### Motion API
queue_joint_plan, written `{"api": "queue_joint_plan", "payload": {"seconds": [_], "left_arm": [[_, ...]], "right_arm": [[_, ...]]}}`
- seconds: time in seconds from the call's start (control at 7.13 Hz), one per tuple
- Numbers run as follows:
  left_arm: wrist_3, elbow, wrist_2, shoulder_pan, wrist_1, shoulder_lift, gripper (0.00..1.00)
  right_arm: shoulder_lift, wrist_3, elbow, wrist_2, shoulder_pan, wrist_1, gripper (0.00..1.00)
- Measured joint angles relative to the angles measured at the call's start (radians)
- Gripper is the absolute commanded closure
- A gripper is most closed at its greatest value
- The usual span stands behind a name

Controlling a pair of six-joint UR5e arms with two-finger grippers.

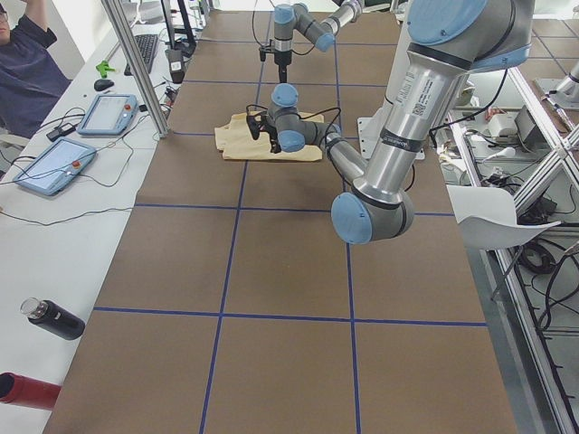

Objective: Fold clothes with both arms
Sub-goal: 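Raise the right gripper off the shirt while the left gripper lowers beside it, then place the left gripper at one near corner, right gripper toward the other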

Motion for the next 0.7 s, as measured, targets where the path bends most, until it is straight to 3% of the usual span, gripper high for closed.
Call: {"api": "queue_joint_plan", "payload": {"seconds": [0.42, 0.7], "left_arm": [[-0.163, -0.032, 0.199, 0.21, -0.12, 0.085, 0.0], [-0.192, -0.015, 0.23, 0.261, -0.082, 0.095, 0.0]], "right_arm": [[-0.015, 0.104, 0.043, -0.001, -0.034, 0.004, 0.0], [-0.015, 0.109, 0.046, -0.002, -0.051, 0.005, 0.0]]}}
